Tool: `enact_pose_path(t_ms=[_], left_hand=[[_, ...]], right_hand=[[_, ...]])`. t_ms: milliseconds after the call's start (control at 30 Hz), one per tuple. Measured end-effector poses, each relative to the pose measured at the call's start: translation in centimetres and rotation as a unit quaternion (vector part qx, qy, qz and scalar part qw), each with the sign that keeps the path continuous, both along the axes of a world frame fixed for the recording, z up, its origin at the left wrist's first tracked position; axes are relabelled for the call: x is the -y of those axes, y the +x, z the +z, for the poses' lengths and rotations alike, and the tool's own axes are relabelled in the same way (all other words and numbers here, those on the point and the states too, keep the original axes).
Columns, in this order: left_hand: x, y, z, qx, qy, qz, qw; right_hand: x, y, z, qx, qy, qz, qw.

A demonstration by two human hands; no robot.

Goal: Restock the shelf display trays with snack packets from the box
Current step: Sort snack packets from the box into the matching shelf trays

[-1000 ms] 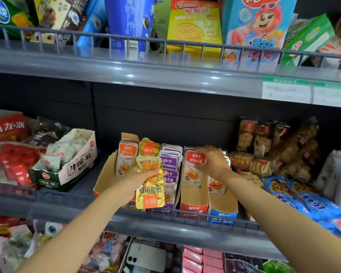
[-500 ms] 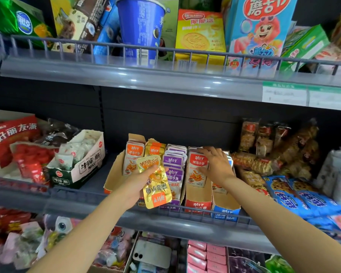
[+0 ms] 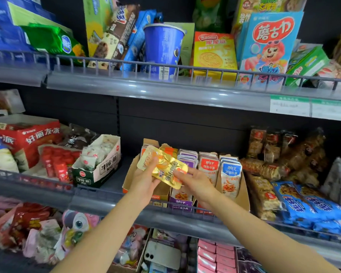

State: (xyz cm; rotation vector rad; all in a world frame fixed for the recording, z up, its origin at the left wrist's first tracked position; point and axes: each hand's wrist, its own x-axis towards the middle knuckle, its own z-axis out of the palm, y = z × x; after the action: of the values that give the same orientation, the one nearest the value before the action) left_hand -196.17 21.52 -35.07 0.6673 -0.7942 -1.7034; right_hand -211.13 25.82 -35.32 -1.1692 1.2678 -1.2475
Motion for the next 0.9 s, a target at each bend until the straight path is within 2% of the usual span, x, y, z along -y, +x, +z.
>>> enact_pose_path(t_ms=[100,267,333,433,500,600,667,767,833,900], left_hand=[[0.8,1.6,-0.7,0.026,-0.020,-0.015,0.999],[2.1,2.4,-1.5,-0.010,-0.017,-0.082,0.996],[2.9,2.8,-1.5,0.049,-0.037,-0.077,0.995],[4.6,3.3,-1.9,0.237,-0.099,-0.019,0.966],[6.0,3.5,-2.6,0.341,-0.164,0.013,0.925],[7.6,3.4,-3.6,0.476,-0.243,-0.012,0.845],[8.2,3.0,-4.3,0.511,-0.263,-0.042,0.817],[8.4,2.6,-5.0,0.539,-0.278,-0.066,0.793],[8.8,2.5,-5.6,0.548,-0.283,-0.062,0.785],[9.2,2.5,-6.1,0.549,-0.290,-0.053,0.782]], right_hand=[[0.9,-0.4,0.2,0.073,0.012,-0.028,0.997],[2.0,-0.3,1.3,0.076,0.019,-0.041,0.996],[2.6,-0.5,2.2,0.028,0.005,-0.069,0.997],[3.8,-1.5,3.9,-0.075,-0.034,-0.141,0.987],[5.0,-2.2,5.3,-0.163,-0.070,-0.163,0.971],[7.4,-2.7,6.5,-0.318,-0.121,-0.132,0.931],[9.4,-2.7,6.6,-0.390,-0.118,-0.122,0.905],[12.3,-2.1,5.8,-0.496,-0.079,-0.110,0.858],[13.7,-1.7,4.8,-0.557,-0.059,-0.105,0.821],[14.5,-1.4,3.5,-0.583,-0.055,-0.094,0.805]])
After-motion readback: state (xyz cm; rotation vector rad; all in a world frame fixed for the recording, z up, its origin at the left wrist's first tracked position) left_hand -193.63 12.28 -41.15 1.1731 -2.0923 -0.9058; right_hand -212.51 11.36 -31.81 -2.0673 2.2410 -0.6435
